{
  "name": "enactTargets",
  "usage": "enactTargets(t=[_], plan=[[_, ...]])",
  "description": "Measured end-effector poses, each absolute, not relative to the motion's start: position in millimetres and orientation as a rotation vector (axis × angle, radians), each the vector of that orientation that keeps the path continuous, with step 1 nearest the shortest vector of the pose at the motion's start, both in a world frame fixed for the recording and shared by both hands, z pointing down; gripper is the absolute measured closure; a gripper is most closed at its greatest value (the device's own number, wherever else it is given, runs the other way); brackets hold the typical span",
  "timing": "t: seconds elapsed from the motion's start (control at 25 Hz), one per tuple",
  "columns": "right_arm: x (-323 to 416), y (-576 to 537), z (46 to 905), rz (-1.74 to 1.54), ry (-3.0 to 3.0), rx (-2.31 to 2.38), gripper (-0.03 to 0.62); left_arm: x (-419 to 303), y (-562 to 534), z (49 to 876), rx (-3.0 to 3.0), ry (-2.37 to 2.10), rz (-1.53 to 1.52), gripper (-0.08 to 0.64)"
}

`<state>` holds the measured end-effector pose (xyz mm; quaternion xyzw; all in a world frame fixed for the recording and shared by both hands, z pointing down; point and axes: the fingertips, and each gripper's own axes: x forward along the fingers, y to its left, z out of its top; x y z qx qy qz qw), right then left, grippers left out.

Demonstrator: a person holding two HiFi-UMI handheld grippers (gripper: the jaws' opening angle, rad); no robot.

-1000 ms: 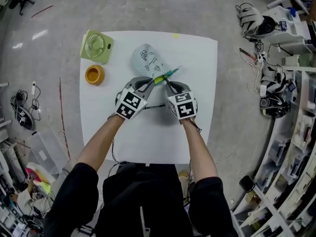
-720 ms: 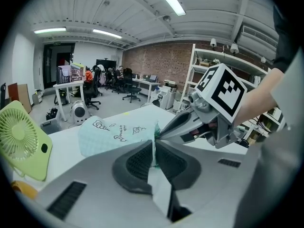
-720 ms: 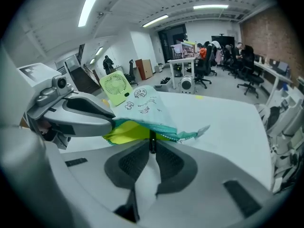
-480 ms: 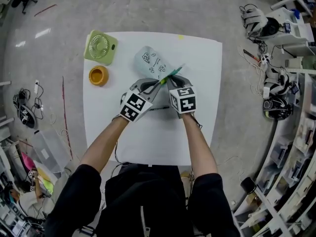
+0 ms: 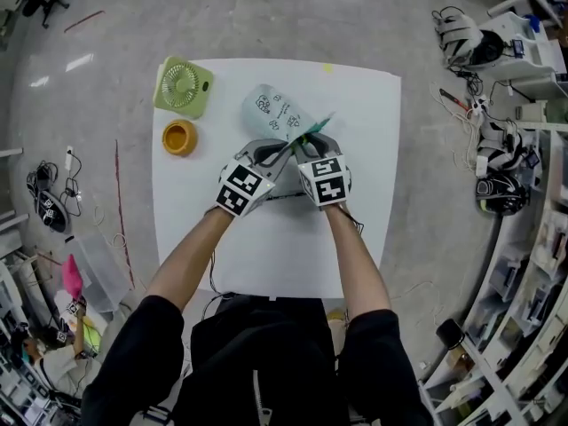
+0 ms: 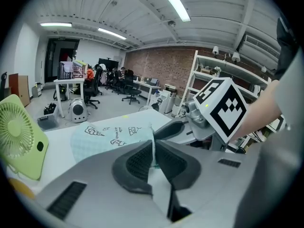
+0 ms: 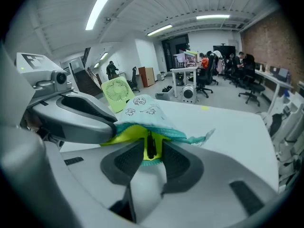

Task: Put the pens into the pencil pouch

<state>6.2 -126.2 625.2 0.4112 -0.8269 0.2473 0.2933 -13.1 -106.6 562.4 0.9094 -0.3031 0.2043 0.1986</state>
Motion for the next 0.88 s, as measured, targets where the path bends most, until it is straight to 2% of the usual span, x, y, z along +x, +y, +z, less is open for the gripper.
enactTargets(t=[0.88], plan=[[48.9,-43.0,600.7,0.581,-2.255,0.926,0.436,-33.8,-113.9,572.4,2.549,-0.878,0.644,0.52]])
